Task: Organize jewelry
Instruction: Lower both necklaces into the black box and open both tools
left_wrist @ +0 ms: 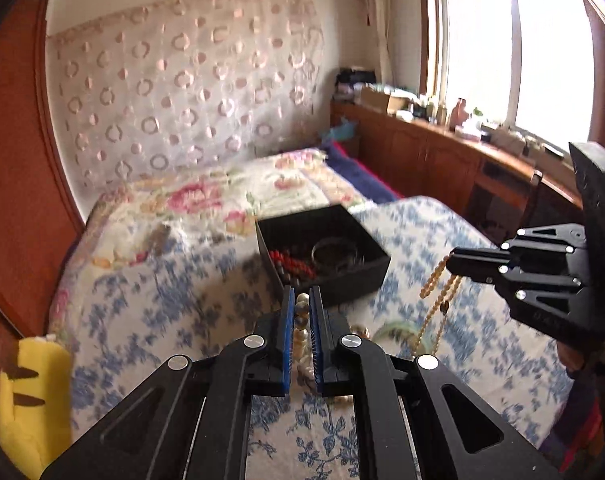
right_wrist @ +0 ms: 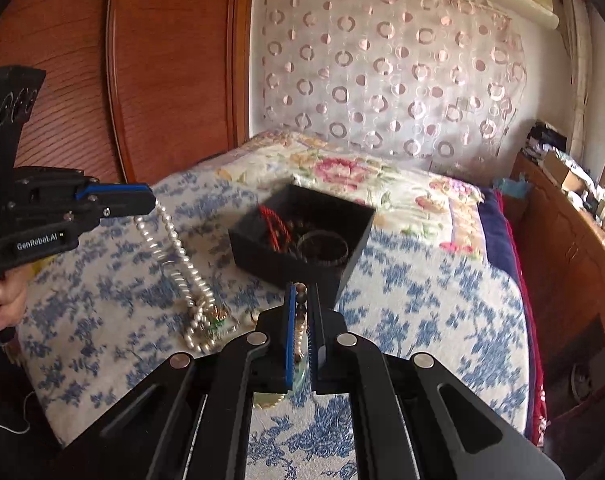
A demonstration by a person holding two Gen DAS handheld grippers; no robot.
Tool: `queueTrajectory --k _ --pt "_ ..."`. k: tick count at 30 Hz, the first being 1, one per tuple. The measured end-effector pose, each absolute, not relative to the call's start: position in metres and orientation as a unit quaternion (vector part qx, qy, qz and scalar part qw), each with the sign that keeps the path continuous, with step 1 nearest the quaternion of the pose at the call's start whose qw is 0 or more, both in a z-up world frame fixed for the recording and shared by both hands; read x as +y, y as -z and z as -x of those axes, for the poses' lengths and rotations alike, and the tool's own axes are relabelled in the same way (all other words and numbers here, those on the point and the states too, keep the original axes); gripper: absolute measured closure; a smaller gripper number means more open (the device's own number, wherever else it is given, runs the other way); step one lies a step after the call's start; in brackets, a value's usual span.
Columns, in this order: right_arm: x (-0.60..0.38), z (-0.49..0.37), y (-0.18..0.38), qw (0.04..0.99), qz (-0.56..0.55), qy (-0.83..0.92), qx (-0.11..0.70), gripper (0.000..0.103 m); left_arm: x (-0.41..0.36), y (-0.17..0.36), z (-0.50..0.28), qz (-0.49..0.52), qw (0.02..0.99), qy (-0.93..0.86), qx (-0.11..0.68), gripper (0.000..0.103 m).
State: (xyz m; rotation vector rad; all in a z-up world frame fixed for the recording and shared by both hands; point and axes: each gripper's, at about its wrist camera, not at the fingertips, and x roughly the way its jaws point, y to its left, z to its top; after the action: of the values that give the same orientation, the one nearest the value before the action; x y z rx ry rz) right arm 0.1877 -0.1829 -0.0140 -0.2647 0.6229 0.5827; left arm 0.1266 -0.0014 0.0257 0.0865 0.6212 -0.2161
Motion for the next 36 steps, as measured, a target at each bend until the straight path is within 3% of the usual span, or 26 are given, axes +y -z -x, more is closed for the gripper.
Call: queueTrajectory --k 12,36 --pt "-0.176 -0.180 -0.037 0.913 0.132 -0.292 0.254 0.097 -0.002 -0.077 -0.119 -0.052 0.957 0.109 0.264 0.096" --pt "-0.165 -0.231 -0.052 0.920 0.132 -0.274 0.249 0.097 -0.005 -0.122 -0.138 -0.059 0.968 0.106 0.221 0.096"
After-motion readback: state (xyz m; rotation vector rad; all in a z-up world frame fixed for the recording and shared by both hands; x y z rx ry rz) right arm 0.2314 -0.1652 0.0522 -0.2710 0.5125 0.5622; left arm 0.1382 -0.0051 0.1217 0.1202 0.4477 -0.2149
